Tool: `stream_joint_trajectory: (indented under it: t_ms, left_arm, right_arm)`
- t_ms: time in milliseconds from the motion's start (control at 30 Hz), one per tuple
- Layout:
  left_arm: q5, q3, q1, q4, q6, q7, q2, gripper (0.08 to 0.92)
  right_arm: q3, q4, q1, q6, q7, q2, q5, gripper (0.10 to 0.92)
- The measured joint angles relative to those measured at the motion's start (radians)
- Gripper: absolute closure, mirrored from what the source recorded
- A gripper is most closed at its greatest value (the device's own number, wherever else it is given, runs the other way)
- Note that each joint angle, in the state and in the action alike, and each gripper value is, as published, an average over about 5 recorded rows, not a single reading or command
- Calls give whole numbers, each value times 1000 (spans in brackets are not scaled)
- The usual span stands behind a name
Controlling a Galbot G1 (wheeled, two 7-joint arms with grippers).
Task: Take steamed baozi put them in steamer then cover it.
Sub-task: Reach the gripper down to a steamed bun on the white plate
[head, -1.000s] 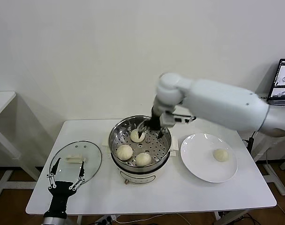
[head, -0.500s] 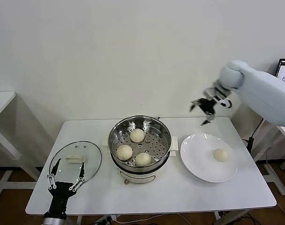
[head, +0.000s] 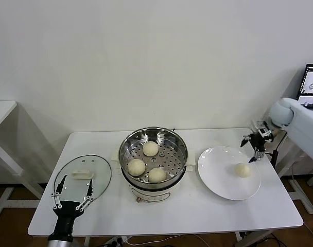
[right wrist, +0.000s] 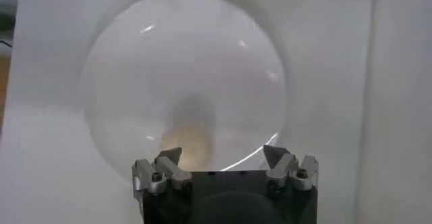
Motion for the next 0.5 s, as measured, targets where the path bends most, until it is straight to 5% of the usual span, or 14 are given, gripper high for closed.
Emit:
stream_joint_trajectory:
  t_ms: [500]
  left_arm:
    - [0,-7,10,-4,-2,0,-1,177]
  right_arm:
    - [40,-40,-125,-32,75,10,-22,203]
